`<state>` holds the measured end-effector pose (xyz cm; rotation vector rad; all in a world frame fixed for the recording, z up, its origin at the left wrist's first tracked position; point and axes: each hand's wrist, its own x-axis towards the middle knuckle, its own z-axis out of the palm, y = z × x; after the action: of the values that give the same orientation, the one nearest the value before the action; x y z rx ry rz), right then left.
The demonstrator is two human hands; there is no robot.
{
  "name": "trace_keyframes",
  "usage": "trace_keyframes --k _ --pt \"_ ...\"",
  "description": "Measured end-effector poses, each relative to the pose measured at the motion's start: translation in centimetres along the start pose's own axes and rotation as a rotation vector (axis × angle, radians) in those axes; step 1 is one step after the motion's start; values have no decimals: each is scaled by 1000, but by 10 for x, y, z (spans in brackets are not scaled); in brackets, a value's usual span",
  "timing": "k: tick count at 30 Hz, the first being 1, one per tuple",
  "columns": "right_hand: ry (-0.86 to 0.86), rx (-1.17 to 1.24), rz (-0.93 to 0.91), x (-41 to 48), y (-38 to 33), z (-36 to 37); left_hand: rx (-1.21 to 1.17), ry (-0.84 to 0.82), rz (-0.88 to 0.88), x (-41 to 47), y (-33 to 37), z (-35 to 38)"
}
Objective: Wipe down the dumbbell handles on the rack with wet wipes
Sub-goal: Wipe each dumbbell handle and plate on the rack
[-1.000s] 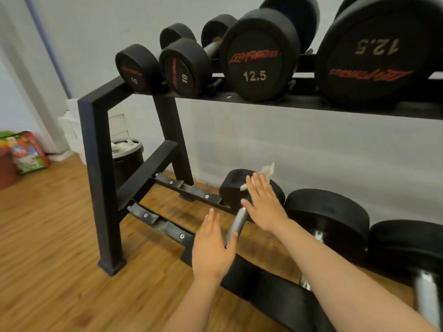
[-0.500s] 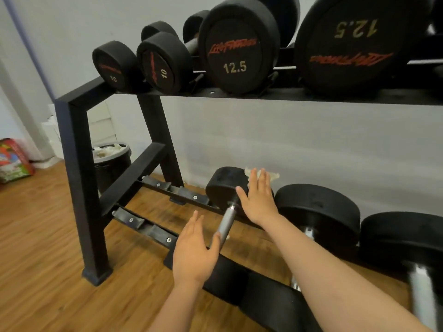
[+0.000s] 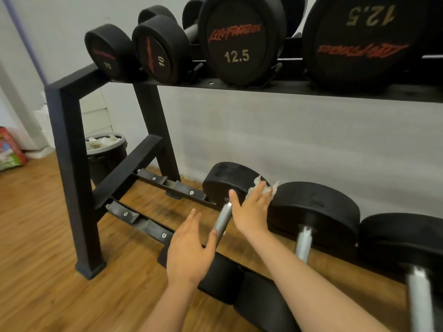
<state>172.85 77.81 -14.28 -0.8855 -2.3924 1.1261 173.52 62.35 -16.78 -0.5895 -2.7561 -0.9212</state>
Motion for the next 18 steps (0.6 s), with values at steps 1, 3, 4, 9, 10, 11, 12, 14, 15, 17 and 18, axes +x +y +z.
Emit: trace_keyframes --k 1,3,4,9,10,11,12,14,15,17,18 --pt "-1 -6 43 5 -6 -2 3 -5 -1 0 1 -1" --pt "8 -18 44 7 -11 -1 4 -9 -7 -2 2 -2" --pt "17 -34 0 1 -9 1 -5 -4 -16 -2 3 -2" --pt "37 -235 -176 -6 3 -2 -18 62 -70 -1 2 0" --pt "42 -282 -193 7 -5 -7 1 73 -76 -1 2 0" --pt "40 -338 -227 18 -14 -11 17 84 -85 -1 1 0" --pt "34 -402 -279 26 -21 -13 29 95 -94 0 0 0" --pt "38 -563 -399 24 -24 -5 38 103 -102 1 -1 1" --pt "49 -635 -476 17 -19 0 35 101 -99 1 -1 1" --pt "80 -729 -616 7 -8 7 23 101 -97 0 -1 0" --pt "64 -757 -651 13 -9 4 16 102 -98 0 0 0"
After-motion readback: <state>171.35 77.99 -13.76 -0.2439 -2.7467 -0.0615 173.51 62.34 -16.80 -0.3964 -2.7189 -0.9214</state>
